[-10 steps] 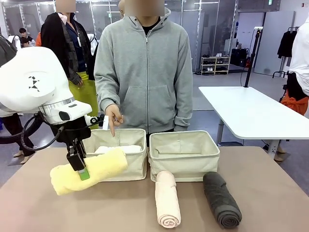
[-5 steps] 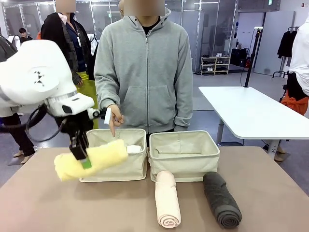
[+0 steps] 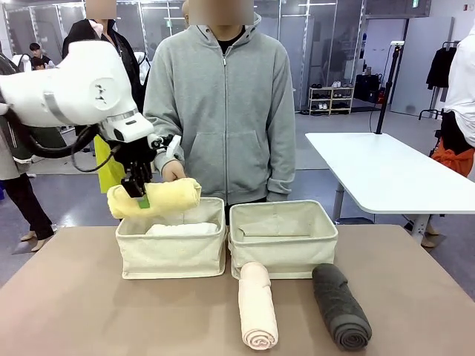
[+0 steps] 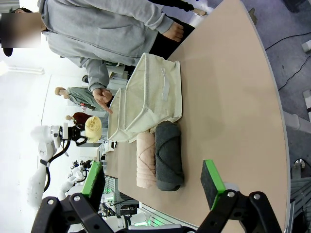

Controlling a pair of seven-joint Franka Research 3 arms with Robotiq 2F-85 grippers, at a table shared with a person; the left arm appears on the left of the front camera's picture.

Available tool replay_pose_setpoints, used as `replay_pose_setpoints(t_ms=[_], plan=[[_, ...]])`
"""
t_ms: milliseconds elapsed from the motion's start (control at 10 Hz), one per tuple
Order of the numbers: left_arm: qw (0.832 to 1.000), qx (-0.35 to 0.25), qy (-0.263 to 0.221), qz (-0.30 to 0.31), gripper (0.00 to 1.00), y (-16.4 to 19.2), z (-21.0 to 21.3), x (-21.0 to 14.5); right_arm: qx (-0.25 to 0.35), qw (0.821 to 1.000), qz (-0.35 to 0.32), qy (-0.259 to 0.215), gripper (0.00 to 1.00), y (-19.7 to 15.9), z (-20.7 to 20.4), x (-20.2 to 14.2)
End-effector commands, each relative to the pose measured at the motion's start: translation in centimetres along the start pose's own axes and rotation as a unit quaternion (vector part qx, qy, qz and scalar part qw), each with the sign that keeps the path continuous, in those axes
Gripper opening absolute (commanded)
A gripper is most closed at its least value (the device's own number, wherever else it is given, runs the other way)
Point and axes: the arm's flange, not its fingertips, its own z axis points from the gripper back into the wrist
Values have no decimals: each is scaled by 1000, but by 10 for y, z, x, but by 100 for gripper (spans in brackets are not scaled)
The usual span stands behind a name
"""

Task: Divide the towels into two baskets.
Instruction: Pick up one hotel-folded towel from the bottom of the table and place it in the Fabric basket indicated by the person.

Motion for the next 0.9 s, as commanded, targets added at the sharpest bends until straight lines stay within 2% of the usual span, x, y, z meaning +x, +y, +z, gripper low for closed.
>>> replay_pose_setpoints(t_ms=[0, 100, 300, 800], plan=[[999, 23, 13, -33, 37, 33, -16, 5, 6, 1000, 2, -4, 100, 3, 2, 0], [999, 17, 4, -32, 37, 47, -31, 7, 6, 1000, 2, -4, 100, 3, 2, 0], [1000, 8, 20, -8, 37, 66, -64, 8, 6, 1000, 2, -4, 100, 3, 2, 0], [999, -11, 42, 1, 37, 76, -119, 15, 6, 1000, 2, -4, 100, 3, 2, 0]])
